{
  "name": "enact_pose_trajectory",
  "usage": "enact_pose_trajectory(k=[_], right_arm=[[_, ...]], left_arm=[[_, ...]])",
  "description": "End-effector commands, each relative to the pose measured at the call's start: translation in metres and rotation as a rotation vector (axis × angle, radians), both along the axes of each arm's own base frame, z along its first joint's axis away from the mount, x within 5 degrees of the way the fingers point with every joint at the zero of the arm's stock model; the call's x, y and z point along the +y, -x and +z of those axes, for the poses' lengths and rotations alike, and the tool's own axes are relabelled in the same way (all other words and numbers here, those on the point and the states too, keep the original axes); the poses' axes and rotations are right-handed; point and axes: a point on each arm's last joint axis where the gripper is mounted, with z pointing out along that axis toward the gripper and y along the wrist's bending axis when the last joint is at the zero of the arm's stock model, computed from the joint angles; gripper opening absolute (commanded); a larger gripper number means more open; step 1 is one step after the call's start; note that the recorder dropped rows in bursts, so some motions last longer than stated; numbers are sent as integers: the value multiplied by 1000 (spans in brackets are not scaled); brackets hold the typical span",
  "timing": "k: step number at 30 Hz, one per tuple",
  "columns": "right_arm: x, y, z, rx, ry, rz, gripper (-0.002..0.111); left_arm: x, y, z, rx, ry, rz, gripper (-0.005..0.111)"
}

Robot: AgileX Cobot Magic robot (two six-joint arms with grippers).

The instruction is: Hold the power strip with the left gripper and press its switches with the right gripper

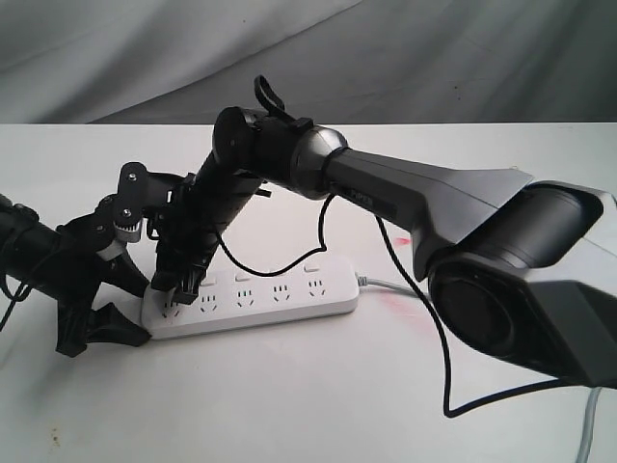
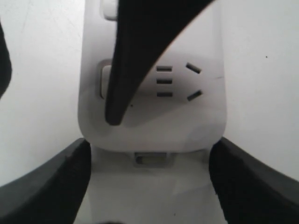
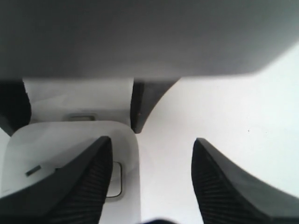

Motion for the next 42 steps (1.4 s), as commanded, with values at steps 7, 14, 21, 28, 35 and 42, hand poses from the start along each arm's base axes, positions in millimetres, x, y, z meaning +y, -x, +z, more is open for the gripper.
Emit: enact_pose_trajectory(k=[7,14,21,28,35,42], right_arm=[[-20,1,-50,56,201,65,49],[-18,1,-42,59,169,50,49],[-16,-2,2,-12,96,26,49],[-29,-7,31,-33,88,6,49],[-31,-7,38,-42,88,3,49],[-33,-6,37,-31,117,15,49]], left_arm=[[-3,0,0,3,14,1,67],[-3,0,0,3,14,1,67],[-3,0,0,3,14,1,67],[-3,0,0,3,14,1,67],[-3,0,0,3,14,1,67],[-3,0,0,3,14,1,67]])
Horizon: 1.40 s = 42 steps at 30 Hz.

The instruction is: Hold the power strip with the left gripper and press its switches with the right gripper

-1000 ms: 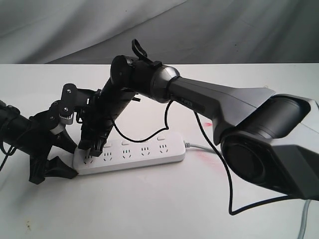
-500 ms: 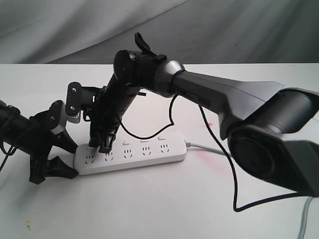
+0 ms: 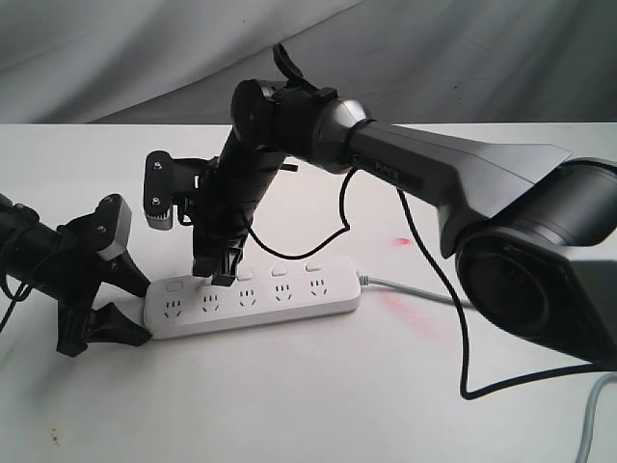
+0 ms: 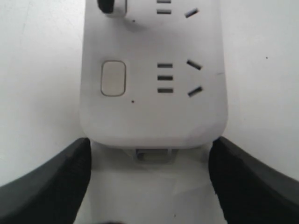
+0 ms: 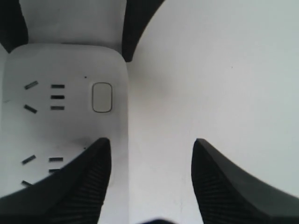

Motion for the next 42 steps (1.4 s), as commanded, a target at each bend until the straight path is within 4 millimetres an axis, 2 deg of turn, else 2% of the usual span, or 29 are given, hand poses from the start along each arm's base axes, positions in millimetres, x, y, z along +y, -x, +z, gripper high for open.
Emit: enact_pose_trajectory(k=[1,12,22,35,42], right_arm=[[-5,1,6,5,26,7,49],[-7,-2,2,0,30,-1,49],[-7,-1,-17,51,49,3,49],[-7,0,-17,55,51,4,49],[-12,7,-35,106,83,3,49]], left_arm=[[-3,0,0,3,14,1,67],[-3,0,0,3,14,1,67],[-3,0,0,3,14,1,67],[-3,0,0,3,14,1,67],[-3,0,0,3,14,1,67]])
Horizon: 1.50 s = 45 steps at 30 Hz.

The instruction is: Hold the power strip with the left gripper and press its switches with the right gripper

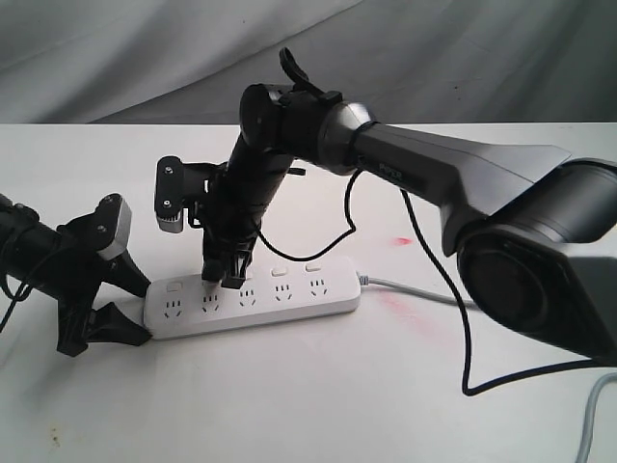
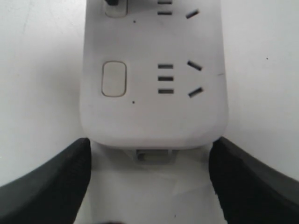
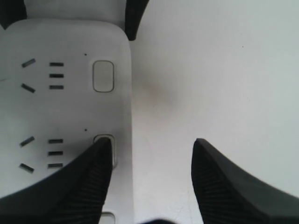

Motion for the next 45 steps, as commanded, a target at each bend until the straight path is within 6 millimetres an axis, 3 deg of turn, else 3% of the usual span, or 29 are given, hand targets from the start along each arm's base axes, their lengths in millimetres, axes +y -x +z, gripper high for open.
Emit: enact_pose_trajectory(k=[1,6,13,21,23,27,36,45], right_arm=[[-5,8,-24,73,52,3,49],[-9,13,-41,94,70,-10,49],[-9,12,-44,80,66,-18,49],[-10,15,-70,133,84,-28,49],[-10,14,-67,129,80,-33,49],[-5,10,-27,49,4,-53,49],[-6,10,41,-88,-78,-60,49],[-24,8,50,-49,-28,-80,49]], left_arm=[[-3,0,0,4,12,-1,67],[-3,0,0,4,12,-1,67],[-3,0,0,4,12,-1,67],[-3,0,0,4,12,-1,67],[-3,0,0,4,12,-1,67],[-3,0,0,4,12,-1,67],[-3,0,0,4,12,-1,67],[-3,0,0,4,12,-1,67]])
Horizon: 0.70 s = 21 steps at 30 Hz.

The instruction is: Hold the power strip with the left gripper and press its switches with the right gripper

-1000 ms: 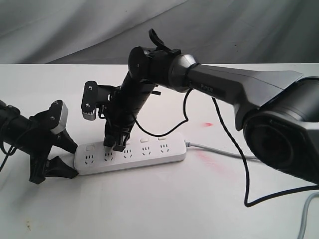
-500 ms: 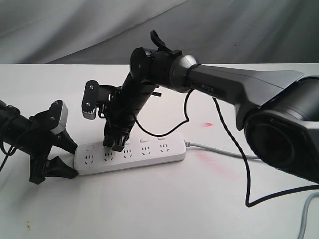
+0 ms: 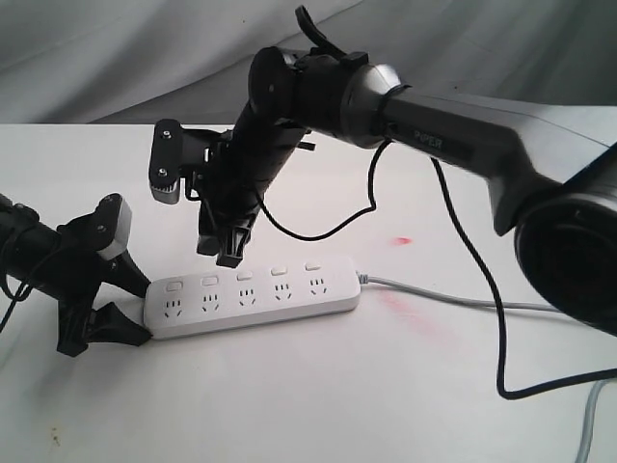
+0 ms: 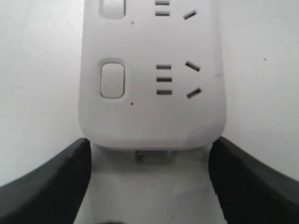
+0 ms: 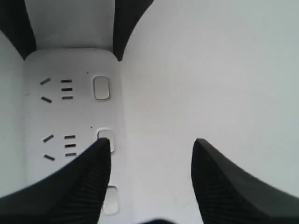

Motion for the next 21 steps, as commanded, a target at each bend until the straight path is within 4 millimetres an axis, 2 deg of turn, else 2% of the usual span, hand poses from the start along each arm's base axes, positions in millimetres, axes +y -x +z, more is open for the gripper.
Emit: enact_pose_trajectory(k=[1,6,14,21], right_arm=[[-17,-4,4,36,29,-32,49],[-25,-6,-1,52,53,-44,49],[-28,-2,-24,55,73,-63,49],[-26,-5,-24,30,33,-87,49]], left_arm=[[-3,0,0,3,11,0,67],[-3,0,0,3,11,0,67],[-3,0,0,3,11,0,67],[-3,0,0,3,11,0,67]])
